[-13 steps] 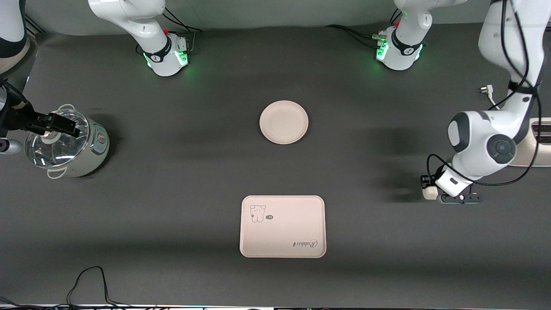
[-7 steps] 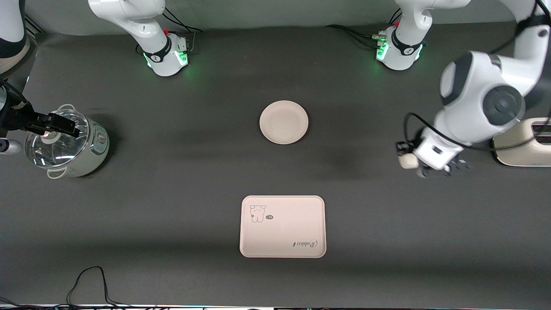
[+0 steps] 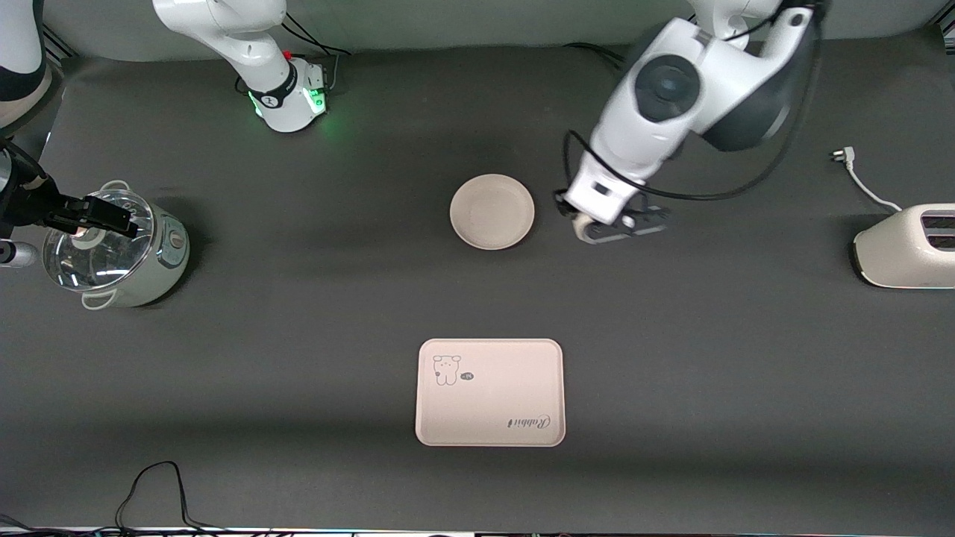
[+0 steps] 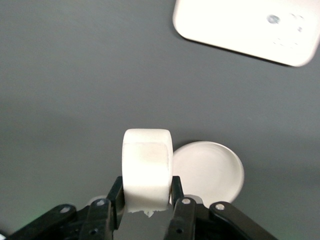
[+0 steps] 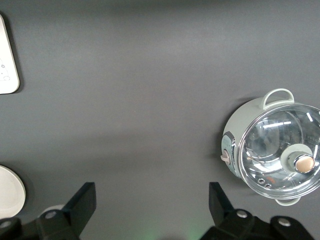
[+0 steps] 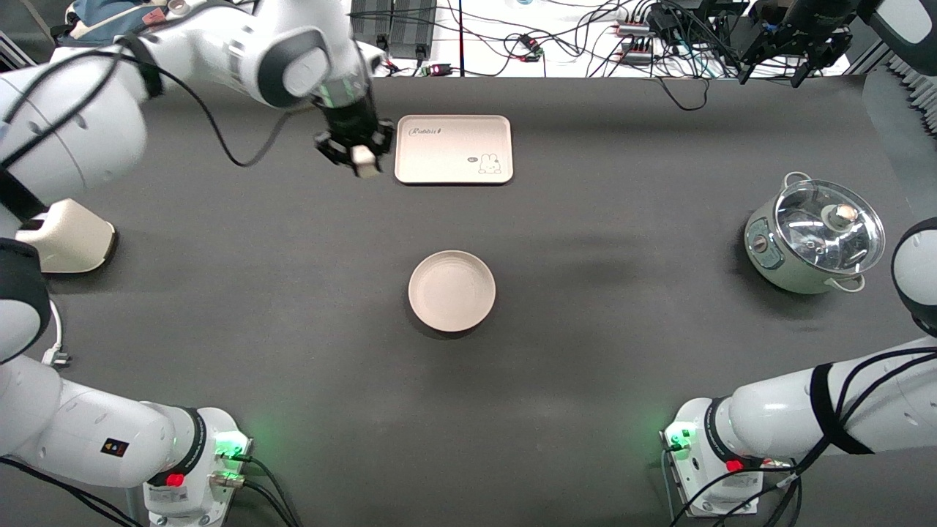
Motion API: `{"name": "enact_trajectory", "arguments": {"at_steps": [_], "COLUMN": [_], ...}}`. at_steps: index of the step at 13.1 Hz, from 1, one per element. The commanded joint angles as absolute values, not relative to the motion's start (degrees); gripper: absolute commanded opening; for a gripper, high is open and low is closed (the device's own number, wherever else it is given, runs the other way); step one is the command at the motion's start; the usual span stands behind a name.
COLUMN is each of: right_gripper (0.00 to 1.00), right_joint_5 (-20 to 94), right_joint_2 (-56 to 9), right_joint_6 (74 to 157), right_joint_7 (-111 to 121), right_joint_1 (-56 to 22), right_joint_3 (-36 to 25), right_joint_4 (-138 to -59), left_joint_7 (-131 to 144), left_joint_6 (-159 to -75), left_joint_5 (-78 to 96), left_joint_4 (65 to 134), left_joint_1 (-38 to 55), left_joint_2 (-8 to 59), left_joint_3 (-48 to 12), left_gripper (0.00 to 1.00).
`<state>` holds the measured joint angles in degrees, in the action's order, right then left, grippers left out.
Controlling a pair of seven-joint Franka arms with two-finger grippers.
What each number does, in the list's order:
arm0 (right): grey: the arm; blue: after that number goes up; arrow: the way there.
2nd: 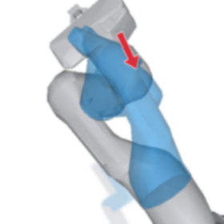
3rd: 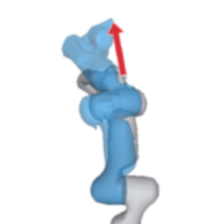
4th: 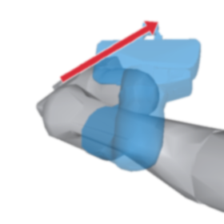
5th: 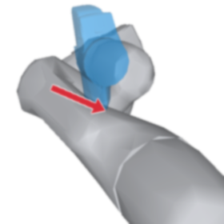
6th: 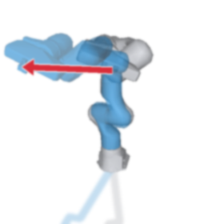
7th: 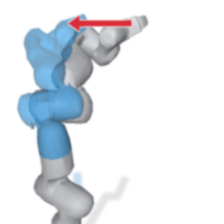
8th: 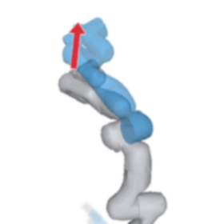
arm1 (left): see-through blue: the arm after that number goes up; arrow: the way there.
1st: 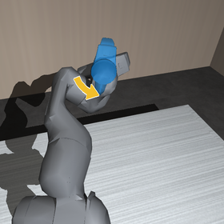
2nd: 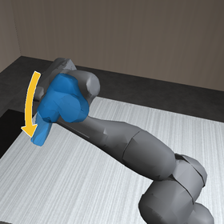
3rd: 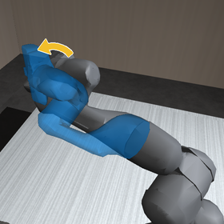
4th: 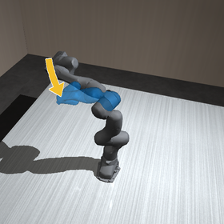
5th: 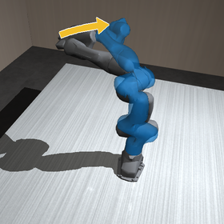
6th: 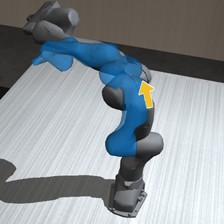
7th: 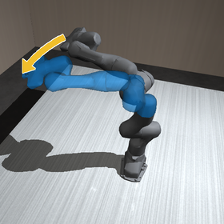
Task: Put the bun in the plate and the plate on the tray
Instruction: 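Carry the bun with the left gripper over the white plate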
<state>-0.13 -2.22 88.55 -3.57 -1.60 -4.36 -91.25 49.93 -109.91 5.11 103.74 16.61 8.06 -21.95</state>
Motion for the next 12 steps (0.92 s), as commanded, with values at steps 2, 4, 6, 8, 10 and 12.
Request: {"name": "enact_trajectory", "arguments": {"at_steps": [2,4,6,8,10,12], "right_gripper": [1.00,1.00,1.00,1.00,1.00,1.00], "right_joint_5": [-0.5,-0.5,-0.5,-0.5,-0.5,-0.5], "right_joint_2": [-1.8,-1.8,-1.8,-1.8,-1.8,-1.8], "right_joint_6": [88.9,88.9,88.9,88.9,88.9,88.9], "right_joint_7": [-3.3,-3.3,-3.3,-3.3,-3.3,-3.3], "right_joint_1": [-1.4,-1.4,-1.4,-1.4,-1.4,-1.4], "right_joint_3": [-4.2,-4.2,-4.2,-4.2,-4.2,-4.2], "right_joint_4": [-91.7,-91.7,-91.7,-91.7,-91.7,-91.7], "left_joint_7": [59.3,66.0,69.6,70.3,70.3,70.3], "left_joint_6": [-119.5,-124.7,-130.4,-131.7,-132.2,-134.0], "left_joint_5": [3.7,-2.5,-4.6,-6.7,-7.7,-9.0], "left_joint_4": [103.1,103.4,105.0,105.1,105.3,106.4], "left_joint_1": [24.5,28.1,32.0,32.5,33.6,33.8], "left_joint_2": [18.1,24.2,29.4,32.2,33.8,34.6], "left_joint_3": [-23.2,-23.3,-23.0,-23.1,-23.0,-23.1], "left_gripper": [0.43,0.43,0.43,0.43,0.44,0.47]}}
